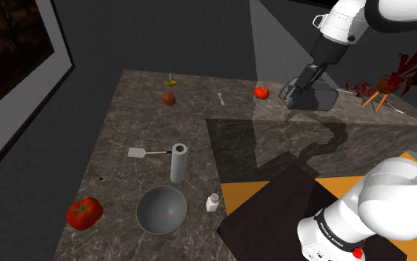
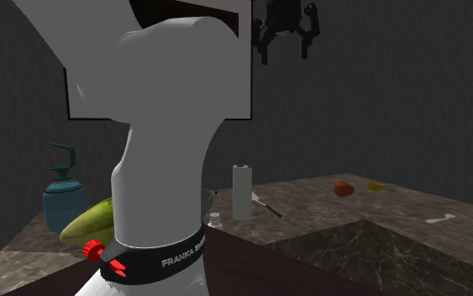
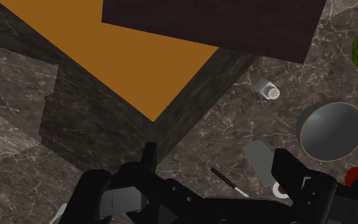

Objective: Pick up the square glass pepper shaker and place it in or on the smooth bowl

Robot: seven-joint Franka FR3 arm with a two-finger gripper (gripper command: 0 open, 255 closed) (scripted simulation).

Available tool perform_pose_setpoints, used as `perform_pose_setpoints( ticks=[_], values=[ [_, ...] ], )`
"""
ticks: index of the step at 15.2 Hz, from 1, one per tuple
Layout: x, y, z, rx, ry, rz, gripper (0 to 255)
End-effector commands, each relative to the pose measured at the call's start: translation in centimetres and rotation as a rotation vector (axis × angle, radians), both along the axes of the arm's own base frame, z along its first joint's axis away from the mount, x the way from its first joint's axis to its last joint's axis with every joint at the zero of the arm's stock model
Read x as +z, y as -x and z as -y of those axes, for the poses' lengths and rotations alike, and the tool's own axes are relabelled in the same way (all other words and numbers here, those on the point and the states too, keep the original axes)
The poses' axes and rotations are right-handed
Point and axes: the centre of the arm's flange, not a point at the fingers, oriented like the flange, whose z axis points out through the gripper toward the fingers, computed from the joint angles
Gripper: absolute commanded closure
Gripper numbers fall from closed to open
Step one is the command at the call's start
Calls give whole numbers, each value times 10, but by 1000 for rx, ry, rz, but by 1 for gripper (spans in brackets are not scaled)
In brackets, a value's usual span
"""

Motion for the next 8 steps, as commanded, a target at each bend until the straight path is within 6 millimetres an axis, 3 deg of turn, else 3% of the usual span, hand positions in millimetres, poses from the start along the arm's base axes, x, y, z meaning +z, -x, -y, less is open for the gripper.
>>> perform_pose_setpoints(
  ticks=[1,8],
  values=[
    [0,0,0,0,0,0,0],
    [-80,-8,-46,27,4,-14,0]
  ],
)
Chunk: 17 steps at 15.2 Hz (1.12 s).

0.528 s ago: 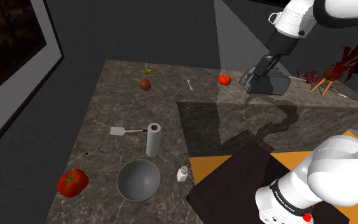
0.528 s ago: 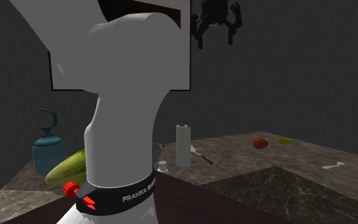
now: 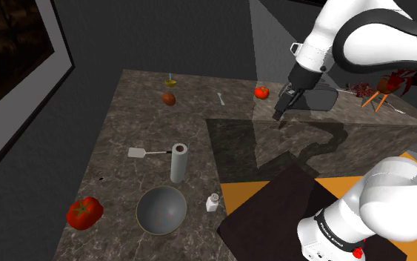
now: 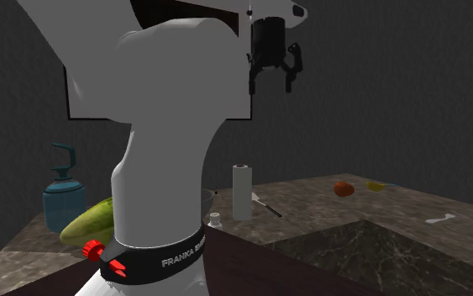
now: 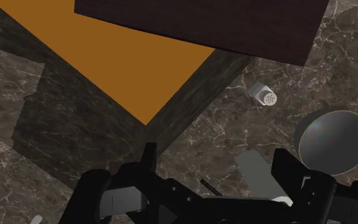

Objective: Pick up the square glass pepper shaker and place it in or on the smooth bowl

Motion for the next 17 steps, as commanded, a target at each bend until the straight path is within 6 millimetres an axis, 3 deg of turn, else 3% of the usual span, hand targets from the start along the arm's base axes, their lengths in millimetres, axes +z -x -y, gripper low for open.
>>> perform_pose_setpoints(
  ticks=[1,17],
  values=[
    [-22,-1,-15,7,1,-3,0],
    [-206,-10,-120,69,10,-34,0]
  ],
)
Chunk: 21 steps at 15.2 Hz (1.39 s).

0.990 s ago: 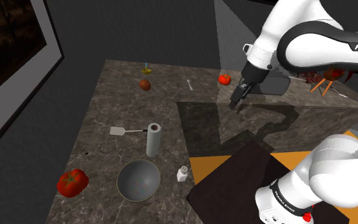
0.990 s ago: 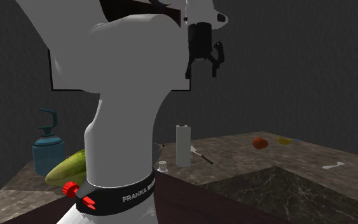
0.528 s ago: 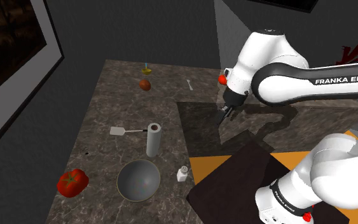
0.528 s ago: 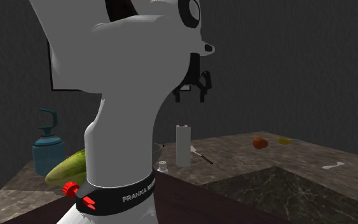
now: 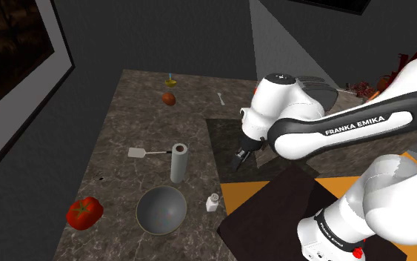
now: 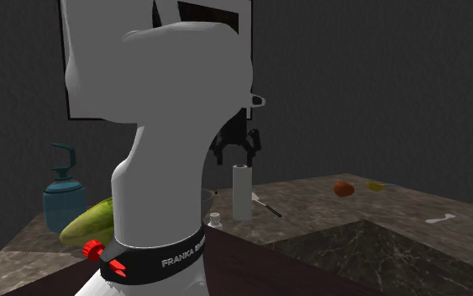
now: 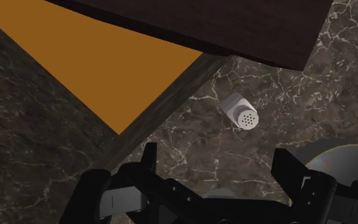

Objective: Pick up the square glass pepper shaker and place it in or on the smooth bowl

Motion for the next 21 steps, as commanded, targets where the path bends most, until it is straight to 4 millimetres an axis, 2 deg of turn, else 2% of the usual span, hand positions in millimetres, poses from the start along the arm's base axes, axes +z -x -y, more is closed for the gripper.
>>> perform_pose_setpoints(
  ticks=[1,11,19,21],
  values=[
    [-23,-1,-13,8,0,-2,0],
    [-138,0,-78,46,5,-21,0],
    [-180,1,-78,47,5,-22,0],
    [-180,1,-78,47,5,-22,0]
  ],
)
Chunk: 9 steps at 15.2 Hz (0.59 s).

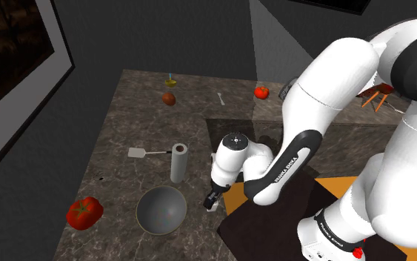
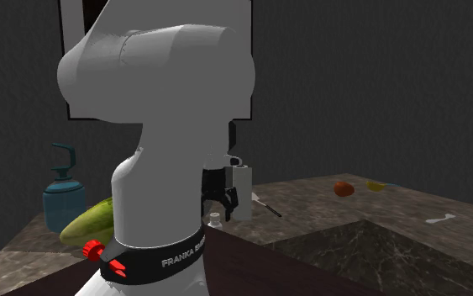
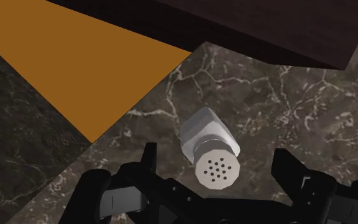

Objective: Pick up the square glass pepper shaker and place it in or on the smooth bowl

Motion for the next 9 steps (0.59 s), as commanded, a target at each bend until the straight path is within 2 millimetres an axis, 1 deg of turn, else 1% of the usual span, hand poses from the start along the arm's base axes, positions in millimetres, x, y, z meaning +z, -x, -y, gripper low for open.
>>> perform_pose_setpoints(
  ticks=[1,6,7,9],
  values=[
    [-2,1,0,0,0,0,0],
    [-2,1,0,0,0,0,0],
    [-2,1,0,0,0,0,255],
    [-2,1,0,0,0,0,255]
  ],
)
